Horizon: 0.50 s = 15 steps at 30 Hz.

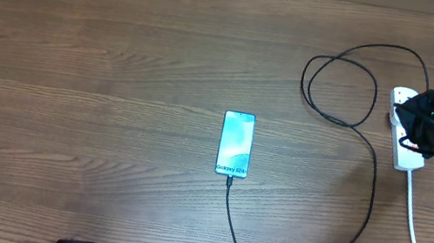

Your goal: Plug charger to phone and switch on socket

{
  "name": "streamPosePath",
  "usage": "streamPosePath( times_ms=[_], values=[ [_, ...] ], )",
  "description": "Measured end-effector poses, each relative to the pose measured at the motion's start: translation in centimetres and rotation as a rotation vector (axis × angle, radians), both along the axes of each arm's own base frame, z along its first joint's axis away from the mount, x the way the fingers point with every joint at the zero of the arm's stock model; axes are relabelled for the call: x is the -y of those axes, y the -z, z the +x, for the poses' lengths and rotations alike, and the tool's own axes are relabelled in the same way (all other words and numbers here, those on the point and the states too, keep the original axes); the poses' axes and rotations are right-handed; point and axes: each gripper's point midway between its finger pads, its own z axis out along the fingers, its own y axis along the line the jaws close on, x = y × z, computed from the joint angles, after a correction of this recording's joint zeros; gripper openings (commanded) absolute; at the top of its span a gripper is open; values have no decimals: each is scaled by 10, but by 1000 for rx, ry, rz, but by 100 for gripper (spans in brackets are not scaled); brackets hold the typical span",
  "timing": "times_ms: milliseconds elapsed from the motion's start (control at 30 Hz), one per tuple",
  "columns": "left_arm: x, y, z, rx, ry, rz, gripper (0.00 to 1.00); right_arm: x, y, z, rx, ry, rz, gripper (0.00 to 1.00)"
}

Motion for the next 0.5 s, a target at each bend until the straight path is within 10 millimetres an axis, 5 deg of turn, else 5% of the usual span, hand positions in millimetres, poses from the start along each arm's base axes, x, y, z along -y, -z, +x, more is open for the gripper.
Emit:
streamPosePath(
  times_ms=[233, 500],
  values=[
    [-3, 21, 79, -50, 9, -81, 100, 0, 0, 0, -1, 0, 1, 8],
    [-6, 98, 164, -191, 11, -270, 100, 0, 0, 0, 0, 1, 1, 8]
  ],
)
